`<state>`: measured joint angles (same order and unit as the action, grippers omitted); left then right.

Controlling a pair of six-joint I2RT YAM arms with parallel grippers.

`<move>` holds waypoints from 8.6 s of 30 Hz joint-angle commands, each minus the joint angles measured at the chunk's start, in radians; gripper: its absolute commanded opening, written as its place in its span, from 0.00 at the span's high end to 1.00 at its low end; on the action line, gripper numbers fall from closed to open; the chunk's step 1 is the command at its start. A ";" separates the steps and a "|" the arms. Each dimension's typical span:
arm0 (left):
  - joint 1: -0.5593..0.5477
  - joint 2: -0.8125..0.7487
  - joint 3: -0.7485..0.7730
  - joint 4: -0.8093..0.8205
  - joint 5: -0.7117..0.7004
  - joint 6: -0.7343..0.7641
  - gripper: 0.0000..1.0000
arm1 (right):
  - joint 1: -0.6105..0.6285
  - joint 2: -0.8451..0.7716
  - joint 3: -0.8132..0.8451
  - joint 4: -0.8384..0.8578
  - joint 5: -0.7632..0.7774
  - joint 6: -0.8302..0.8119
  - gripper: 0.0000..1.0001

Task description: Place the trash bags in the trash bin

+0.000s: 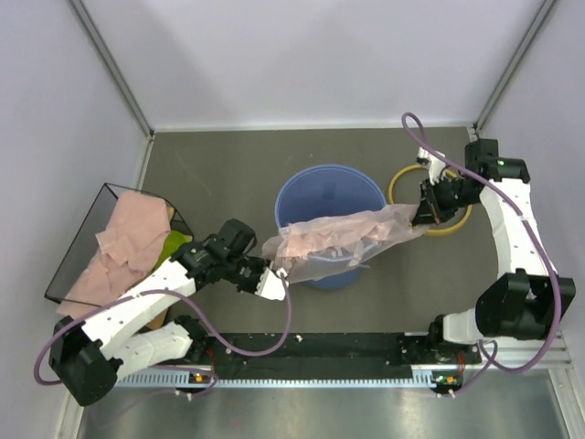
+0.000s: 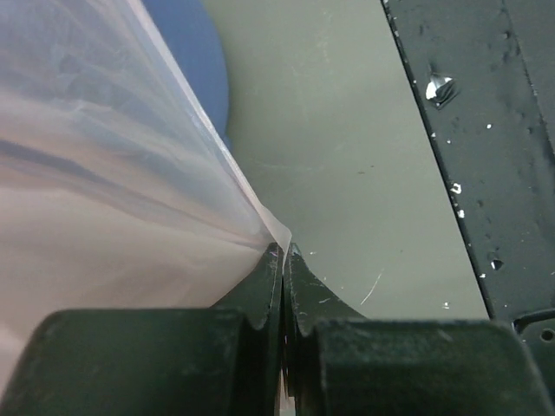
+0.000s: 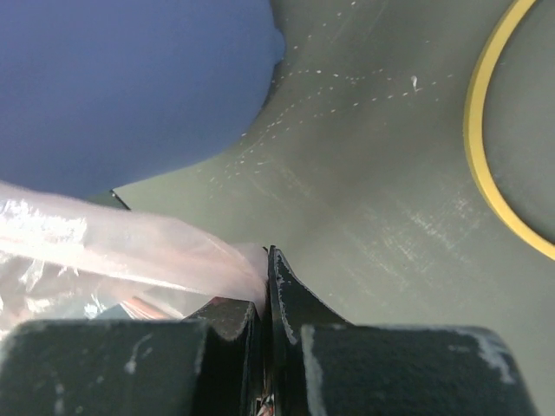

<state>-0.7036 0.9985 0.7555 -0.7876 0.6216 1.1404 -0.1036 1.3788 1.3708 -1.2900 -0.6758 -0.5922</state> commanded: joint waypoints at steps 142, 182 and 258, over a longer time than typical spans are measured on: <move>0.458 0.538 0.752 0.174 -0.141 -1.091 1.00 | 0.013 0.120 -0.030 0.296 -0.159 0.443 1.00; 0.172 0.387 1.012 -0.119 0.046 -0.369 0.25 | -0.082 0.212 0.197 0.194 -0.228 0.339 0.05; 0.220 0.407 0.142 -0.068 -0.161 0.021 1.00 | 0.074 0.526 0.076 0.268 -0.128 0.264 1.00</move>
<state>-0.4988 1.3705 0.8772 -0.8776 0.4580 1.0897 -0.0444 1.8942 1.4853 -1.1118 -0.8921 -0.3305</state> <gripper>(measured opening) 0.010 0.005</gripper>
